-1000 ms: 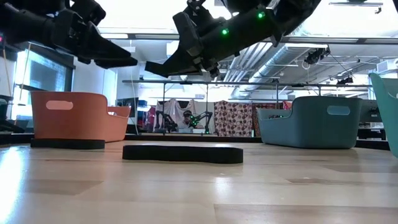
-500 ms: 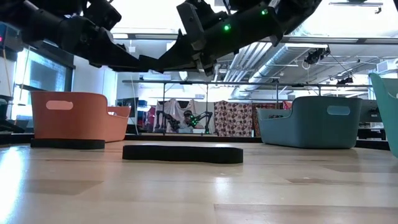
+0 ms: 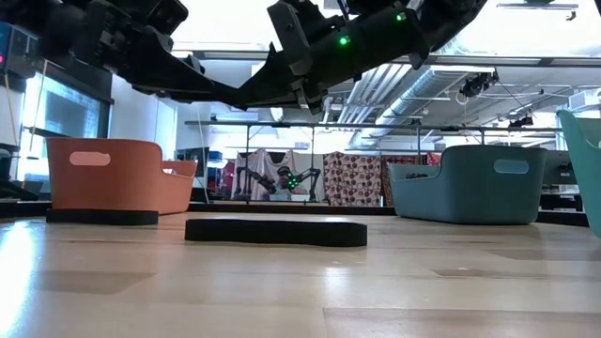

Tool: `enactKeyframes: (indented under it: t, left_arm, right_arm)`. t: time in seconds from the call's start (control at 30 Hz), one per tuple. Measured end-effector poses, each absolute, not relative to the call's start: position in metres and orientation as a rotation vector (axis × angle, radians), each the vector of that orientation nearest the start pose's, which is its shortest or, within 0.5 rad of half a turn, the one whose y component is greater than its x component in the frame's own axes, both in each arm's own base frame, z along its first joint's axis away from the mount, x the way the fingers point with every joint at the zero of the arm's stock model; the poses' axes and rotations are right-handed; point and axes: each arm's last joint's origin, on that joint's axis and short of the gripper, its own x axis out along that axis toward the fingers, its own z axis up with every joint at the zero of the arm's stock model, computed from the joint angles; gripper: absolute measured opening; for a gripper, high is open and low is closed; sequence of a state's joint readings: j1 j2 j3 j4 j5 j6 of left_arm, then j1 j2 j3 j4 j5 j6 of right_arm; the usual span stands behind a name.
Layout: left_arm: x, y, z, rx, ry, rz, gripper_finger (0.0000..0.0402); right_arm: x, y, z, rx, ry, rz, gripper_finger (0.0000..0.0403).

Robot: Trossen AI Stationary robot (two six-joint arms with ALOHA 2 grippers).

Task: Sort rubber bands into baskets
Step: Put the black rubber band into the orange bin

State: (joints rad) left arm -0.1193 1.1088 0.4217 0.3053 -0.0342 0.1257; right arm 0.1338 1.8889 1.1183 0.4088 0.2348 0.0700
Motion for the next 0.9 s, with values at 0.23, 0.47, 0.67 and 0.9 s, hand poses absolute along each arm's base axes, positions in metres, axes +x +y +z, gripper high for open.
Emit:
enactKeyframes:
  t: [0.23,0.47,0.67,0.9]
  left_arm:
    - [0.218,-0.026,0.195,0.156,0.371,-0.106,0.0073]
    - [0.218,-0.025,0.196,0.159,0.363,-0.072,0.0006]
    - [0.216,-0.021,0.197,0.168,0.372,0.046,0.0009]
    - [0.201,-0.013,0.212,0.179,0.435,0.255,0.0009]
  right_arm:
    - [0.407,0.048,0.193,-0.008,0.353,-0.11,0.0]
    - [0.407,0.048,0.192,0.002,0.36,-0.112,0.0019]
    - [0.405,0.048,0.189,0.029,0.391,-0.142,0.01]
    - [0.403,0.046,0.185,-0.024,0.431,-0.209,0.0171]
